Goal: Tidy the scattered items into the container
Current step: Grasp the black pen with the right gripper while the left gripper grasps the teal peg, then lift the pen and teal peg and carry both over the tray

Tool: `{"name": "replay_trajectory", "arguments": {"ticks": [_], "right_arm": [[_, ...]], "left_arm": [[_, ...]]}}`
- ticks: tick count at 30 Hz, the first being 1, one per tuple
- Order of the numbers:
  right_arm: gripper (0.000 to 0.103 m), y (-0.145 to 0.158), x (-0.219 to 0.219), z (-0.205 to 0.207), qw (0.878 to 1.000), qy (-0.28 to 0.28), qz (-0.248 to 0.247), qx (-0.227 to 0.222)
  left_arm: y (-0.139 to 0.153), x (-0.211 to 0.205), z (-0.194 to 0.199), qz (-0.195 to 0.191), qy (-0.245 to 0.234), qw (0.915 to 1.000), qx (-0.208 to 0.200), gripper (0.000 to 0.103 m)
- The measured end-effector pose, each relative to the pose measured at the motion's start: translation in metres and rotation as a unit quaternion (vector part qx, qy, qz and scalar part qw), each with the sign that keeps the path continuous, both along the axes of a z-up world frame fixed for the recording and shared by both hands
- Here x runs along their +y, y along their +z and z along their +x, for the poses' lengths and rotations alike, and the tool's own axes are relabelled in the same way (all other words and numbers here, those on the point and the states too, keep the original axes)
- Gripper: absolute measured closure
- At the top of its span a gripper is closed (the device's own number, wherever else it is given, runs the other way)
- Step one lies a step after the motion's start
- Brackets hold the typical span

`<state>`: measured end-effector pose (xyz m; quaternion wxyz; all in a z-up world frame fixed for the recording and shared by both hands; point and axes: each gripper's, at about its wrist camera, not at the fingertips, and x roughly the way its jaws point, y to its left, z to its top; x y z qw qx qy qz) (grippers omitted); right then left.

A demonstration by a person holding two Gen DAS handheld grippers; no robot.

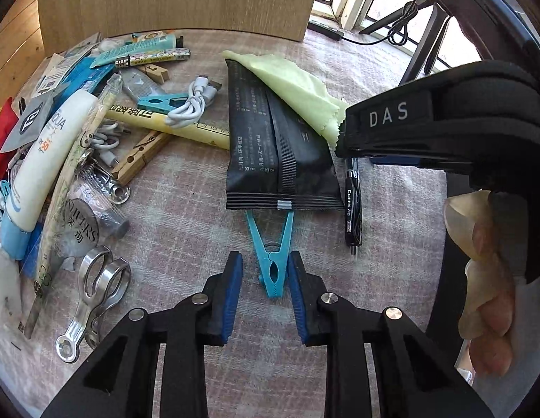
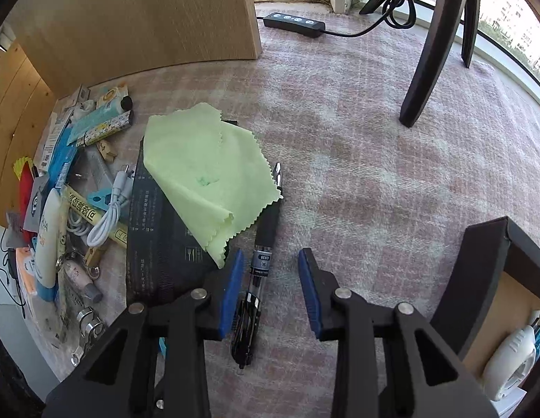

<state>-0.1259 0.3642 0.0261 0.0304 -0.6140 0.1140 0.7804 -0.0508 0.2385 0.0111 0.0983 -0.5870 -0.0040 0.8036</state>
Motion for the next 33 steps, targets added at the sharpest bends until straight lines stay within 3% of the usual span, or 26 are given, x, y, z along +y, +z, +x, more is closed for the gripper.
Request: {"name": "replay_trajectory", "arguments": {"ticks": [5, 13, 21, 31, 33], "right_arm": [[0.091, -0.001, -0.002, 0.001, 1.000, 0.006, 0.010, -0.006], [0.091, -0.001, 0.010, 0.019, 1.000, -0.007, -0.020, -0.013], [0.092, 0.006, 0.031, 0.055, 0.998, -0.032, -0.051, -0.010], [0.091, 0.060, 0.060, 0.098, 0.996, -0.045, -0.066, 0.040], [0.092, 0.068, 0.064, 0.100, 0.996, -0.048, -0.061, 0.047]], "left_arm": [[0.000, -0.001, 0.000, -0.003, 0.004, 1.0000, 0.005, 0.086], [0.001, -0.021, 0.008, 0.037, 0.005, 0.9993, 0.000, 0.087], [0.008, -0.037, 0.031, 0.045, 0.007, 0.9990, -0.003, 0.087], [0.052, -0.025, 0.066, 0.070, -0.031, 0.9968, 0.023, 0.087], [0.058, -0.004, 0.062, 0.074, -0.044, 0.9959, 0.028, 0.087]]}}
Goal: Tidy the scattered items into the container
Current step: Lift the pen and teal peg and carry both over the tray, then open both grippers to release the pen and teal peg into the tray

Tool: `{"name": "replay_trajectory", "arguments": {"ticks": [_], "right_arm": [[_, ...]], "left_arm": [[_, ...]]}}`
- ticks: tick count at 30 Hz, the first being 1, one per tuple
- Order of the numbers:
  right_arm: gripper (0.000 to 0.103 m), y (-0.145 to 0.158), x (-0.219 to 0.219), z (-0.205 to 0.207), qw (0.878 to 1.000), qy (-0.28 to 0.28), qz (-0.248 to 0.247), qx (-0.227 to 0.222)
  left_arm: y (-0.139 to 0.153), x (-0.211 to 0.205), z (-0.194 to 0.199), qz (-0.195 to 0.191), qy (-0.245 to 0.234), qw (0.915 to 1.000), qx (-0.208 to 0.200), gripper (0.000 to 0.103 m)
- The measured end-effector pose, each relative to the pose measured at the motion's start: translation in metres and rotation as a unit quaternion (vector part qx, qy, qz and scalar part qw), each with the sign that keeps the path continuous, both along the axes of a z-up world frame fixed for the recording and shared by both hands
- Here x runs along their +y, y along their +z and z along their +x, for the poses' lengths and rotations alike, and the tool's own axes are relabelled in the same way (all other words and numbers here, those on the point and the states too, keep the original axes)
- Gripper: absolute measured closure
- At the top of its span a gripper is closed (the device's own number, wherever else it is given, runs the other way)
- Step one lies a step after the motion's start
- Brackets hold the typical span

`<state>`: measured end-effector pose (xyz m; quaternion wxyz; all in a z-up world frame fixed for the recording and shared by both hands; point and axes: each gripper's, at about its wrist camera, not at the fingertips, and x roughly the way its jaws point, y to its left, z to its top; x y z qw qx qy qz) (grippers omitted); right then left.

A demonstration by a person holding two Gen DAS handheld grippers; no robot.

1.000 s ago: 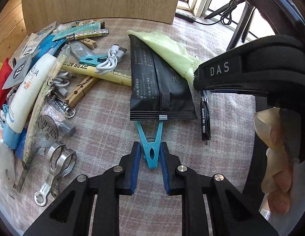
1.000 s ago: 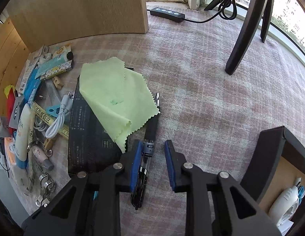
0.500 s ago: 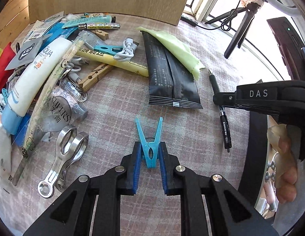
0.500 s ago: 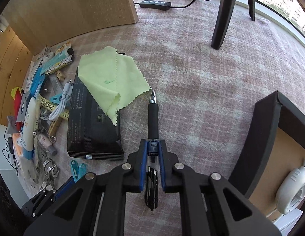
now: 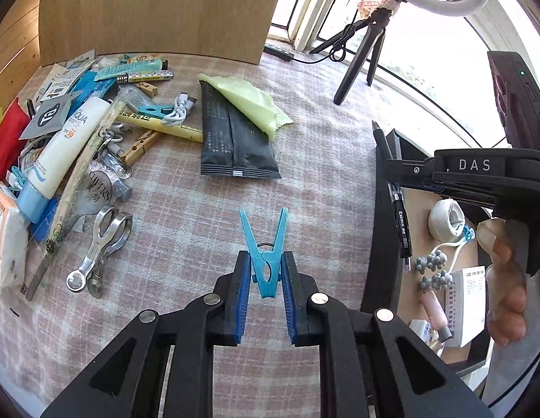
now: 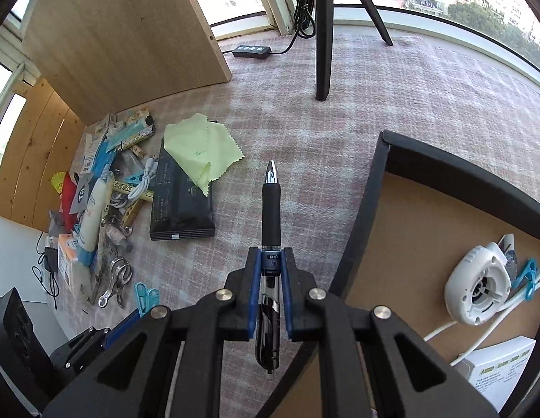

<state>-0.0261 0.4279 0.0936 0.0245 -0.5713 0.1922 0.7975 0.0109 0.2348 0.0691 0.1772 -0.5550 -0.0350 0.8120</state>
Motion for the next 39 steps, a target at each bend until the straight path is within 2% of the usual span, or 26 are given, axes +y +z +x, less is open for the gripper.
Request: {"name": "replay_trajectory", "arguments": {"ticks": [7, 14, 23, 25, 26, 27, 39], "right_arm": [[0.091, 0.018, 0.038, 0.037, 1.000, -0.022, 0.018, 0.011], [0.091, 0.029, 0.089, 0.088, 0.996, -0.078, 0.027, 0.015], [0.091, 0.027, 0.140, 0.138, 0.990, -0.138, 0.034, 0.006], [0.089, 0.027, 0.143, 0.141, 0.990, -0.137, 0.038, 0.012], [0.078, 0.027, 0.144, 0.142, 0.990, -0.135, 0.040, 0.010], [0.067, 0.028, 0.144, 0.142, 0.990, -0.136, 0.040, 0.014], [0.066, 0.038, 0.107, 0.104, 0.996, -0.071, 0.045, 0.033]], "left_arm": [[0.013, 0.050, 0.027, 0.017, -0.068, 0.9975, 0.007, 0.087], [0.024, 0.089, 0.057, 0.016, -0.129, 0.9915, 0.014, 0.087], [0.026, 0.124, 0.078, 0.012, -0.169, 0.9855, 0.013, 0.086], [0.026, 0.127, 0.078, 0.013, -0.171, 0.9852, 0.003, 0.075], [0.026, 0.127, 0.078, 0.015, -0.167, 0.9858, 0.004, 0.062], [0.027, 0.125, 0.078, 0.016, -0.162, 0.9866, 0.010, 0.060], [0.022, 0.096, 0.056, -0.002, -0.117, 0.9930, 0.013, 0.062]]}}
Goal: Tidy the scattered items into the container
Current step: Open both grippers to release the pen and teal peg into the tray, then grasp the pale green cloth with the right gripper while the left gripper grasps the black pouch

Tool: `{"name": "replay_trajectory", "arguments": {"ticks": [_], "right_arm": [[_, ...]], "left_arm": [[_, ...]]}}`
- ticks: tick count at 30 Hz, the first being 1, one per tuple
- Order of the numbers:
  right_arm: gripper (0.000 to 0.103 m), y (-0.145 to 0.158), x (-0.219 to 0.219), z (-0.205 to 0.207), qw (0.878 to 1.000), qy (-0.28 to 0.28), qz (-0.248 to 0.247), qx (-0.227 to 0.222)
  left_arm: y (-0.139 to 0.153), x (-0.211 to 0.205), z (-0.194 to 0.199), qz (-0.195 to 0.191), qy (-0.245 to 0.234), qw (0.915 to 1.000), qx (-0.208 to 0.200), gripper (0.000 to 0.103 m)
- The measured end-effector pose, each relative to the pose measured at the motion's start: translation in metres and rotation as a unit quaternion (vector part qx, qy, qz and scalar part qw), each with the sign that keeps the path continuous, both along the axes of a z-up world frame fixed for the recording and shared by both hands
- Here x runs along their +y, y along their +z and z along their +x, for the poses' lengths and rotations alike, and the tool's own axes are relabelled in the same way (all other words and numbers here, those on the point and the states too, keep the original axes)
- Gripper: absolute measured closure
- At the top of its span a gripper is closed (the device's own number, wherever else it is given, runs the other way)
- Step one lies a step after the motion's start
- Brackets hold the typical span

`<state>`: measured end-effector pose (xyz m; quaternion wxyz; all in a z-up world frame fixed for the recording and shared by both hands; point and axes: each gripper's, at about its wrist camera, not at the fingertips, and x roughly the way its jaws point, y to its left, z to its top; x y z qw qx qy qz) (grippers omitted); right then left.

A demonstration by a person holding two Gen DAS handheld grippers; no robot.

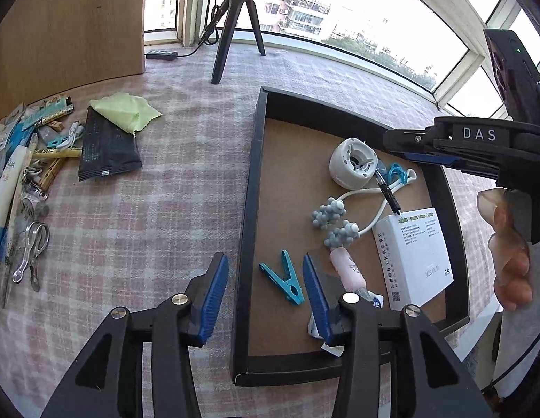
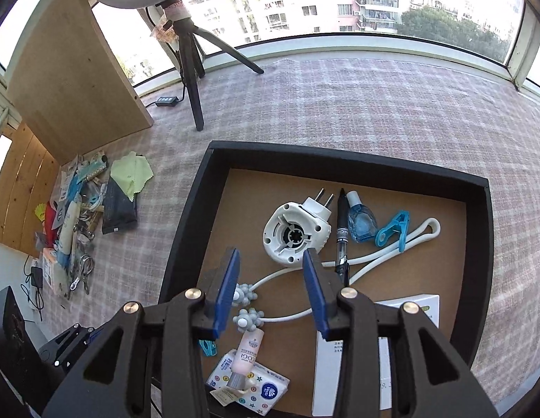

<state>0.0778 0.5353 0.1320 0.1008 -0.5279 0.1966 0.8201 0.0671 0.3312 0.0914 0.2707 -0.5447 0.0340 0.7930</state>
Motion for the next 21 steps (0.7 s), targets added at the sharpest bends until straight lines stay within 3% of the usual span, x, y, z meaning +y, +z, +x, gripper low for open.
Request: {"name": "replay_trajectory", "arguments": {"ticks": [11, 21], "right_arm": [[0.066, 0.004, -0.070, -0.059, 0.995, 0.097, 0.007, 0.015], [0.066, -0.021, -0.154, -0.142, 0.975, 0.221, -0.015, 0.014]], "left_arm": [[0.001, -0.046, -0.055, -0.001, 0.069, 0.9976, 0.002, 0.062], [-0.013, -0.110, -0.147, 0.007, 0.129, 0.9915, -0.017, 0.062]]}}
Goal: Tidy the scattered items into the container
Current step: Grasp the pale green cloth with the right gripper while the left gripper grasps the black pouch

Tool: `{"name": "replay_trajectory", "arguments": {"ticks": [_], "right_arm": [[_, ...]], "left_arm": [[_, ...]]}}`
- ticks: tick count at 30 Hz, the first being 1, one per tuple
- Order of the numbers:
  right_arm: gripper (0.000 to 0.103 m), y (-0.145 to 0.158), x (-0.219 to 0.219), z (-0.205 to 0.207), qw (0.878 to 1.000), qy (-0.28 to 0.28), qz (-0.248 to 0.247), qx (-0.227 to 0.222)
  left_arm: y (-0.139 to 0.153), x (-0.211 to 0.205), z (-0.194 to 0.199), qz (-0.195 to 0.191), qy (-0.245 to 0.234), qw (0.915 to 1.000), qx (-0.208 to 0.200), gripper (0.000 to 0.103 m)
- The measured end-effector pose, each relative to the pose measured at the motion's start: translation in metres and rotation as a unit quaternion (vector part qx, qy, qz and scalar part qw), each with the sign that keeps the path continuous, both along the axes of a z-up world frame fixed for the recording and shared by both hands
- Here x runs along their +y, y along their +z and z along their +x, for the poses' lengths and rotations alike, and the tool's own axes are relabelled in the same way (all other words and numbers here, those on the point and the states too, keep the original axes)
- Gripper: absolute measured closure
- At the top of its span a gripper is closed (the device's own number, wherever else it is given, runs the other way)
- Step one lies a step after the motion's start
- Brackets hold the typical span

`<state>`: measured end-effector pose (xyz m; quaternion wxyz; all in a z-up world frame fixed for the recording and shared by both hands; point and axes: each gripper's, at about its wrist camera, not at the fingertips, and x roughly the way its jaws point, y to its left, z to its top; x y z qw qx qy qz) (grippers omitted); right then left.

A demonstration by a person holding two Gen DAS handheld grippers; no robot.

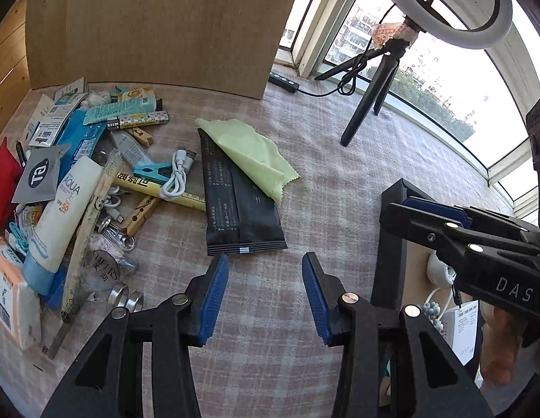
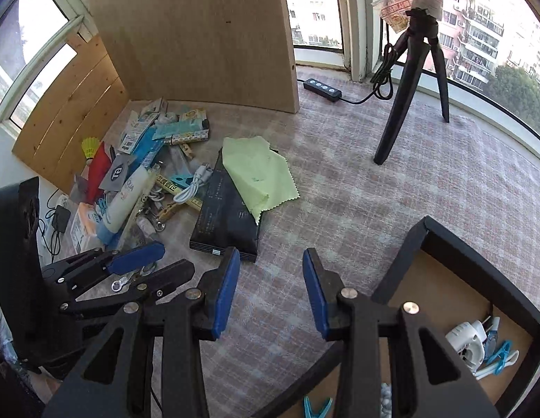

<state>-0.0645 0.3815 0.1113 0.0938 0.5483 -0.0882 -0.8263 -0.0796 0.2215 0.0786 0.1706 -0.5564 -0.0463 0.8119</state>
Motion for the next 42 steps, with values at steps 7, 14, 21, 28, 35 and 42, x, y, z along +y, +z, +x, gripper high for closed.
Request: {"name": "replay_trajectory", "arguments": {"ticks": [7, 14, 21, 28, 35, 42], "right_arm": [[0.064, -0.033, -0.036, -0.057, 0.999, 0.043, 0.023, -0.014], [0.064, -0.063, -0.038, -0.090, 0.997, 0.057, 0.019, -0.043], [0.064, -0.076, -0.038, -0.108, 0.996, 0.061, 0.023, -0.053], [0.064, -0.084, -0.027, -0.116, 0.996, 0.052, 0.028, -0.064], [0.097, -0.090, 0.001, -0.118, 0.997, 0.022, -0.009, -0.075], [0.101, -0.099, 0.014, -0.115, 0.996, -0.012, -0.037, -0.077]], "left_arm": [[-0.017, -0.015, -0.036, 0.008, -0.006, 0.9999, -0.014, 0.063], [-0.031, -0.001, -0.054, 0.001, -0.038, 0.9989, -0.026, 0.063], [-0.040, 0.007, -0.073, -0.008, -0.055, 0.9979, -0.033, 0.062], [-0.054, 0.015, -0.090, -0.008, -0.068, 0.9963, -0.053, 0.059], [-0.068, 0.018, -0.100, 0.015, -0.060, 0.9949, -0.079, 0.060], [-0.070, 0.020, -0.101, 0.031, -0.045, 0.9952, -0.082, 0.069]]}}
